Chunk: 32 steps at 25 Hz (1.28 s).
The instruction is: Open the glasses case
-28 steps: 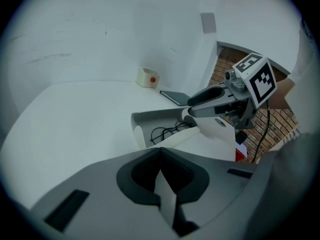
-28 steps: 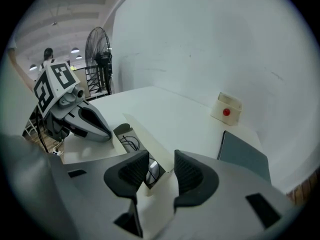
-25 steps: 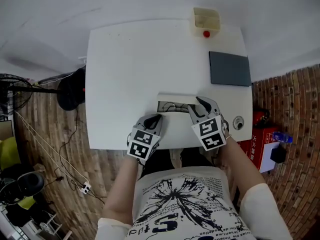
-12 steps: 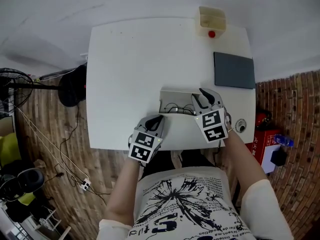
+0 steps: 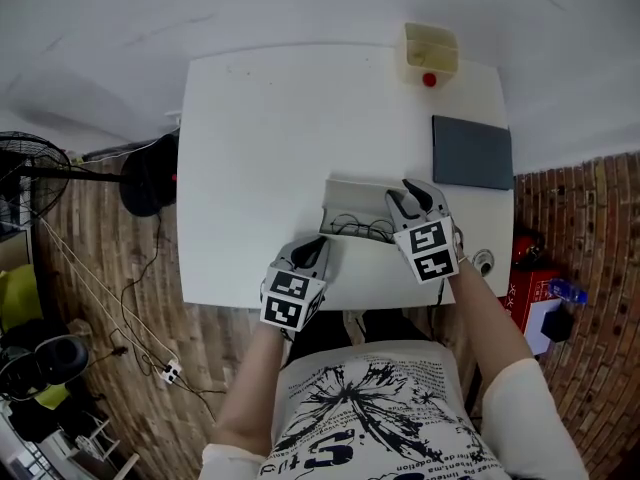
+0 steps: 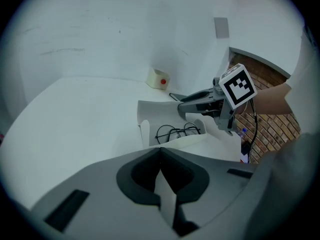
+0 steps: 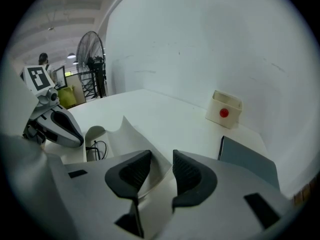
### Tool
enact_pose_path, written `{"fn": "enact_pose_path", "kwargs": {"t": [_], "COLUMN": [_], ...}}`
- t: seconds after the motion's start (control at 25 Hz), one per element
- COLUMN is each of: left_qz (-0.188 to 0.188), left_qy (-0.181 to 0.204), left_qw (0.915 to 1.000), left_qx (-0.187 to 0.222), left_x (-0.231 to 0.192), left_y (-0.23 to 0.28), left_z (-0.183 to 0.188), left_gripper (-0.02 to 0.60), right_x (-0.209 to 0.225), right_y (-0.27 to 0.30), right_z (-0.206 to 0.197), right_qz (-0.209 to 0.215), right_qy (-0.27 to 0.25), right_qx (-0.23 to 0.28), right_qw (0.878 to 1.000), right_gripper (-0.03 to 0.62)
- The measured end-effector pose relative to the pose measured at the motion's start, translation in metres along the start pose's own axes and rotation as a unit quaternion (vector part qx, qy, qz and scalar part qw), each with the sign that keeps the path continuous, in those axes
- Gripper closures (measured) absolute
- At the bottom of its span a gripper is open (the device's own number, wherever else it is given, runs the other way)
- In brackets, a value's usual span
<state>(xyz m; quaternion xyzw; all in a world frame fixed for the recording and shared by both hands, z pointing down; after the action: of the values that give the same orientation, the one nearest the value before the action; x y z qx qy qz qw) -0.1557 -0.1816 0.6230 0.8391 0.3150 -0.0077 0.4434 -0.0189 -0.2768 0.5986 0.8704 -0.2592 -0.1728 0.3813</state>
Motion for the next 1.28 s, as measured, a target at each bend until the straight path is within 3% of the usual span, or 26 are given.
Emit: {"fn": "enact_pose_path", "kwargs": {"t": [0.32, 0.44, 0.68, 0.92, 1.16, 1.28], "left_qz": [-0.001, 0.001, 0.006, 0.02, 0.018, 0.01], "left_qy": [-0.018, -0.001, 0.052, 0.105, 0.168, 0.18], "left_qw": [0.9998, 0.9996, 0.9947, 0.9816, 0.9571, 0.947], "left_qx": [0.011, 0.028, 0.088, 0.159, 0.235, 0.266], "left_x": [0.002, 0.007, 0.028, 0.052, 0.081, 0.091], "left_y": [-0.007, -0.016, -0.048, -0.094, -0.146, -0.167], "left_z": [0.007, 0.023, 0.08, 0.137, 0.183, 0.194], "left_gripper": [0.568, 0.568, 0.568, 0.568, 0.568, 0.568], "right_x": [0.003, 0.006, 0.017, 0.033, 0.043, 0.042], "right_y": [-0.029, -0.05, -0.102, -0.162, -0.208, -0.225], "right_z": [0.016, 0.027, 0.05, 0.072, 0.085, 0.089], "right_qz": [0.005, 0.001, -0.007, -0.036, -0.044, -0.044], "right_qy": [0.027, 0.031, 0.055, 0.077, 0.075, 0.063], "right_qx": [0.057, 0.087, 0.15, 0.209, 0.256, 0.277], "right_qw": [0.998, 0.996, 0.987, 0.974, 0.963, 0.958], "right_gripper": [0.407, 0.418, 0.502, 0.576, 0.579, 0.579]}}
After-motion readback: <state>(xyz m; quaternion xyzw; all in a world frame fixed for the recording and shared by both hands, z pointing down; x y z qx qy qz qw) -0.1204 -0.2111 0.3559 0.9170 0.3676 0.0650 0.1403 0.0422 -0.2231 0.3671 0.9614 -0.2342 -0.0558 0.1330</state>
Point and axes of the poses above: the fingertips, and each gripper's own axes: y forward along the fingers, x to its right, z out of its top, the point moved 1 cm from there along -y, backward along the fingers, and after that the axes turned 5 degrees about -x, right-handed, at the moved point
